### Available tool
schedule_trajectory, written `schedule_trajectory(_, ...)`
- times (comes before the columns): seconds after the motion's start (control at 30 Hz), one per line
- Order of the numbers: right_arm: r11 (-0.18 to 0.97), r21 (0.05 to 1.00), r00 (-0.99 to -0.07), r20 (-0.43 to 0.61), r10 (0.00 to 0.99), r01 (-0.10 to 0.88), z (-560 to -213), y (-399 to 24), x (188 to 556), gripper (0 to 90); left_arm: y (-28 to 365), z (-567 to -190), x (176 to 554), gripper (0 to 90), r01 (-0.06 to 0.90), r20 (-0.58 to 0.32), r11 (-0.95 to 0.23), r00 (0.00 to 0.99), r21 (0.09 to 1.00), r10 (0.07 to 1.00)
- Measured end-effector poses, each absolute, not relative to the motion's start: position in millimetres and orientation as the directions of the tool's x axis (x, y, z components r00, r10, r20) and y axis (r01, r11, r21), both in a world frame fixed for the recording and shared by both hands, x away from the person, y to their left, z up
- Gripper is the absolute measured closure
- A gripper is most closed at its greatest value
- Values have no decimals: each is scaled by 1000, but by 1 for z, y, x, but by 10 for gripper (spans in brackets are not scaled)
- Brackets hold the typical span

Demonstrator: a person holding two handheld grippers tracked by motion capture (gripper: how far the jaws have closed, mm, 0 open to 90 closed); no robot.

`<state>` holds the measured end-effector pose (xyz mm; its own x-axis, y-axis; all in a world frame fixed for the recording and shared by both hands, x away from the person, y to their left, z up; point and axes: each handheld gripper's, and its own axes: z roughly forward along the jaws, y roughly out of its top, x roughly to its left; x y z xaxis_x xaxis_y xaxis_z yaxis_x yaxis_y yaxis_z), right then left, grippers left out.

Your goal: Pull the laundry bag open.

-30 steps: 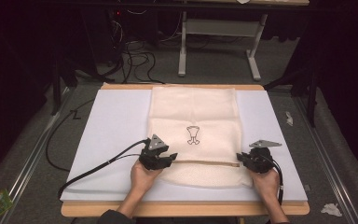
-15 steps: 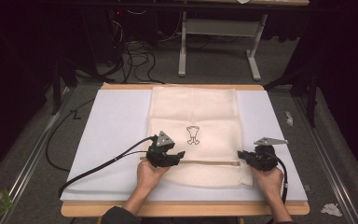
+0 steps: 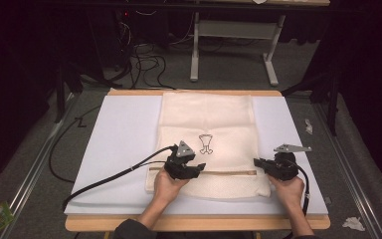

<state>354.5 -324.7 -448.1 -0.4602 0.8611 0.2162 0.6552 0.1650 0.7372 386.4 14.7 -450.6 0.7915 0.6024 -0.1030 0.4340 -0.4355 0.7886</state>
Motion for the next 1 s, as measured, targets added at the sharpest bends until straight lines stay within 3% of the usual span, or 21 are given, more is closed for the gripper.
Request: schedule_trajectory(1.0, 159, 756, -505, 249, 826, 634, -439, -306, 361, 879, -38, -457, 378, 590, 398, -130, -498, 863, 770, 489)
